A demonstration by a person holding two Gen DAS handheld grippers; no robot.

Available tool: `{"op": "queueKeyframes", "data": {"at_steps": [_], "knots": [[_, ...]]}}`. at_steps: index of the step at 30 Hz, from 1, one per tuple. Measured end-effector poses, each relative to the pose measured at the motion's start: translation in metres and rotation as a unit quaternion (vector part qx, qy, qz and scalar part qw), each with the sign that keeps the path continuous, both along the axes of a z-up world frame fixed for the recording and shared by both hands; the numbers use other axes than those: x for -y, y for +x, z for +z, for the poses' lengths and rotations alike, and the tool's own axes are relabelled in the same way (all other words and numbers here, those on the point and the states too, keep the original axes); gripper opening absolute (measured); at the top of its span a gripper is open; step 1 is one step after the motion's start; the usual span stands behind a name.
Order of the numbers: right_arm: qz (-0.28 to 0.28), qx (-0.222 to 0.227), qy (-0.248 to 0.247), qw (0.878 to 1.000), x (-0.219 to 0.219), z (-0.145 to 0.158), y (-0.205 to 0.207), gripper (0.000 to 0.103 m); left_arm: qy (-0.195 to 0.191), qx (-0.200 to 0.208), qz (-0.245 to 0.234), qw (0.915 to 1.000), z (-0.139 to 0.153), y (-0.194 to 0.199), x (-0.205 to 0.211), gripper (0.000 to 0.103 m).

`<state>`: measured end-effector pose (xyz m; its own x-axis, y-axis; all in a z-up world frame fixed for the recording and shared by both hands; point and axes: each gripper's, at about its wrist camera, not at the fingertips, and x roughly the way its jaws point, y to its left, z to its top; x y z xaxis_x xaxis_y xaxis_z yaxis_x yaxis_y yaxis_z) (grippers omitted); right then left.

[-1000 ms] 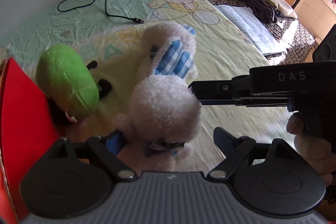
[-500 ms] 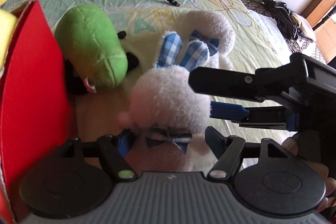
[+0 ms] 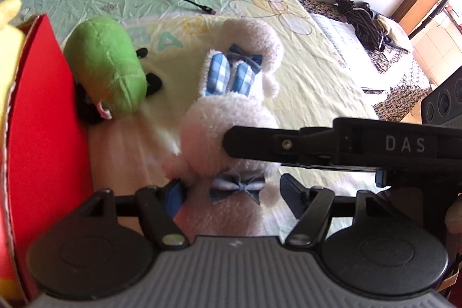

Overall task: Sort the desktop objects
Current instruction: 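Close the right gripper on the plaid-eared bunny while the left gripper pinches it, then lift and carry the plaid-eared bunny with both grippers over the red box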

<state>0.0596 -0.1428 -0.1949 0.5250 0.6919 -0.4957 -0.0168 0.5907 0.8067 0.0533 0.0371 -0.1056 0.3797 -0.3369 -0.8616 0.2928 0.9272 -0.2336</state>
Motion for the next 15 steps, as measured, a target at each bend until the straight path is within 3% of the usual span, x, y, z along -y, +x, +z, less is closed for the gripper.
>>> {"op": "queueKeyframes", "data": {"at_steps": [8, 15], "knots": [[0.006, 0.026, -0.034, 0.999, -0.004, 0.037, -0.037, 0.060, -0.013, 0.029, -0.030, 0.9991, 0.030, -0.038, 0.007, 0.071], [-0.004, 0.076, -0.070, 0.995, -0.027, 0.077, -0.063, 0.060, -0.040, 0.066, -0.057, 0.9954, 0.060, -0.066, -0.015, 0.071]]}}
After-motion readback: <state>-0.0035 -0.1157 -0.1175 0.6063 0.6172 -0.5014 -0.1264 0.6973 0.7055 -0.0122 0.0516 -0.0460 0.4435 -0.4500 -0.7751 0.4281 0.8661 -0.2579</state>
